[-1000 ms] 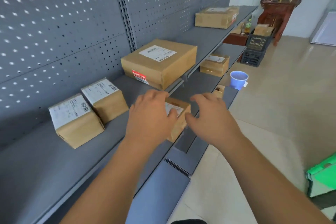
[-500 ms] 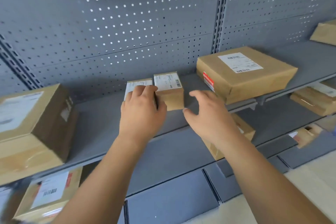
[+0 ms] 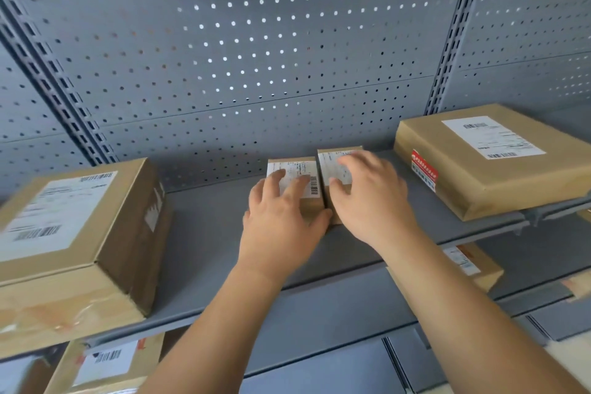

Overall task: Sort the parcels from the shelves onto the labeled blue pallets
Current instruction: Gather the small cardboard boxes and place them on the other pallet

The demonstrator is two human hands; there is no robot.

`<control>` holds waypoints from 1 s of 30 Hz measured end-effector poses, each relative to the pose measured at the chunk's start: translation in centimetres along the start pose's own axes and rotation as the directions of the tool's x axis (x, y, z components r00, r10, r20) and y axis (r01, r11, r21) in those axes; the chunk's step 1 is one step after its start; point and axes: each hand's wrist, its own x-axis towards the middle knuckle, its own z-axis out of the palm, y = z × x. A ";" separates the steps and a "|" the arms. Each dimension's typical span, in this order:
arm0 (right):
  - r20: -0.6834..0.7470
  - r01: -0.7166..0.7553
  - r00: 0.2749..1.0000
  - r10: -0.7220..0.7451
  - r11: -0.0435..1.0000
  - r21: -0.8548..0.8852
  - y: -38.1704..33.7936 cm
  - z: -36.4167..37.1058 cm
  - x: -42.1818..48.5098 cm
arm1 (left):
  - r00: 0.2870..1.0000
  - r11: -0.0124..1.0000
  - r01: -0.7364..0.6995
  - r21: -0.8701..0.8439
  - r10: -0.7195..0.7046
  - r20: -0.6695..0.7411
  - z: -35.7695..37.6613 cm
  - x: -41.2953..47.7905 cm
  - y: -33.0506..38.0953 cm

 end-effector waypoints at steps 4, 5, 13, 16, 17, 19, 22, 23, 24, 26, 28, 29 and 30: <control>-0.001 -0.012 1.000 0.012 1.000 0.005 -0.2 1.5 1.0 | 1.000 1.000 -0.003 -0.023 0.003 0.000 0.5 0.5 -0.8; 0.005 -0.008 1.000 0.008 1.000 0.012 -0.2 1.9 1.1 | 1.000 1.000 0.001 -0.025 -0.001 -0.003 0.5 0.7 -1.0; -0.051 0.053 0.997 -0.050 0.996 0.067 1.2 3.4 1.7 | 0.997 0.997 0.070 0.021 -0.070 0.012 -0.7 2.0 -2.1; -0.055 0.076 0.996 -0.072 0.994 0.074 1.8 3.5 1.9 | 0.997 0.997 0.081 0.019 -0.081 -0.014 -0.3 2.1 -1.6; -0.049 0.079 0.996 -0.076 0.994 0.079 2.1 3.6 2.0 | 0.996 0.996 0.088 0.022 -0.087 -0.026 -0.1 2.1 -1.5; -0.036 0.085 0.996 -0.082 0.992 0.089 2.5 3.5 2.1 | 0.994 0.995 0.098 0.027 -0.096 -0.056 0.2 2.1 -1.3; -0.014 0.128 0.992 -0.127 0.989 0.074 3.1 3.5 1.8 | 0.991 0.993 0.114 0.026 -0.112 -0.078 0.5 2.1 -1.2; -0.005 0.145 0.989 -0.145 0.987 0.065 3.2 3.5 1.7 | 0.989 0.992 0.124 0.021 -0.122 -0.081 0.6 2.1 -1.1; 0.001 0.157 0.988 -0.157 0.986 0.060 3.4 3.5 1.7 | 0.987 0.991 0.136 0.017 -0.134 -0.083 0.6 2.0 -1.0; -0.002 0.174 0.985 -0.174 0.982 0.069 3.6 3.4 1.7 | 0.983 0.987 0.163 0.007 -0.161 -0.085 0.7 1.7 -0.6; -0.014 0.193 0.981 -0.193 0.977 0.090 3.8 3.3 1.7 | 0.978 0.982 0.186 0.002 -0.185 -0.094 0.6 1.4 -0.3; -0.011 0.199 0.980 -0.199 0.975 0.099 4.0 3.2 1.7 | 0.975 0.980 0.198 0.002 -0.197 -0.100 0.5 1.2 -0.1; -0.005 0.205 0.979 -0.206 0.973 0.107 4.1 3.1 1.7 | 0.972 0.977 0.211 0.006 -0.209 -0.105 0.5 1.0 0.0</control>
